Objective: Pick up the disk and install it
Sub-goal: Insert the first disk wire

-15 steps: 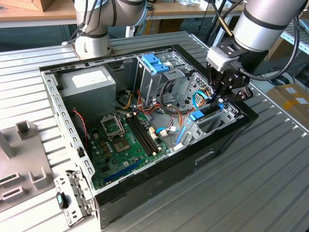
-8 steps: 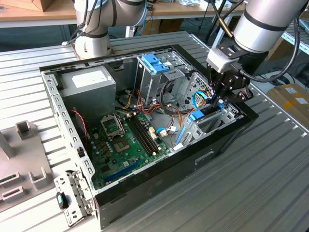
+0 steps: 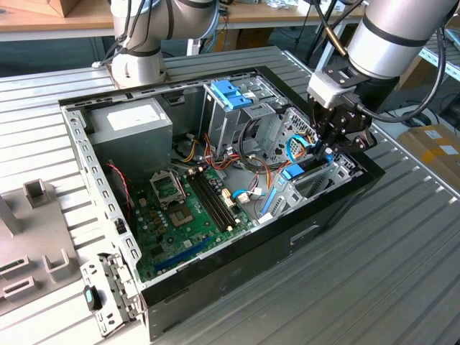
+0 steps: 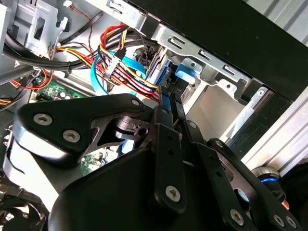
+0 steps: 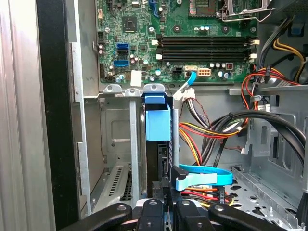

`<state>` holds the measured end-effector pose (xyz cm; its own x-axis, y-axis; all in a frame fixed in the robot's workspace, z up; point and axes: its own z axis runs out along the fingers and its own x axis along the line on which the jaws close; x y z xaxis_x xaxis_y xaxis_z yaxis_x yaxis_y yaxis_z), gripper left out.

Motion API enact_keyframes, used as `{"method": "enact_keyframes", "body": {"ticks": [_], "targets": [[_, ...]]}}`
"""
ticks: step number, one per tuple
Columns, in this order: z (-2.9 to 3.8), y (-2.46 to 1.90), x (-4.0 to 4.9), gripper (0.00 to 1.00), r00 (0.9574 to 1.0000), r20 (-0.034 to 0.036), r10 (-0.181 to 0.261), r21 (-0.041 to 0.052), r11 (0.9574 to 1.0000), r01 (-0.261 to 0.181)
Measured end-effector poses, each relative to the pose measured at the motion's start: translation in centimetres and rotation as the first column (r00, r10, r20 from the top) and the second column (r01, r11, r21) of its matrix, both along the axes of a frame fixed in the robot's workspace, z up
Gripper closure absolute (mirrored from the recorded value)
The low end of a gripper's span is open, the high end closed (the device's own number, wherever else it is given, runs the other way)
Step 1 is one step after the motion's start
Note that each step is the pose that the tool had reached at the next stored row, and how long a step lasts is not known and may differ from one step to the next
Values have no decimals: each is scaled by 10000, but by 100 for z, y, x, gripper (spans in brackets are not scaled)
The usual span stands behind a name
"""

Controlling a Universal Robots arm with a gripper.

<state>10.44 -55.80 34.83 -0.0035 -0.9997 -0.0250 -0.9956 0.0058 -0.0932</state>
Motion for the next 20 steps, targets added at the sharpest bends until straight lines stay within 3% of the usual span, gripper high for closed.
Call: {"method": "enact_keyframes", "body": {"ticks": [8,15,20], "targets": [[18,1,-6,84,10000,0,0,30,10000,0],[-2,3,-6,84,10000,1,-1,117,9999,1],[-18,2,-6,84,10000,0,0,131,9999,0]]}}
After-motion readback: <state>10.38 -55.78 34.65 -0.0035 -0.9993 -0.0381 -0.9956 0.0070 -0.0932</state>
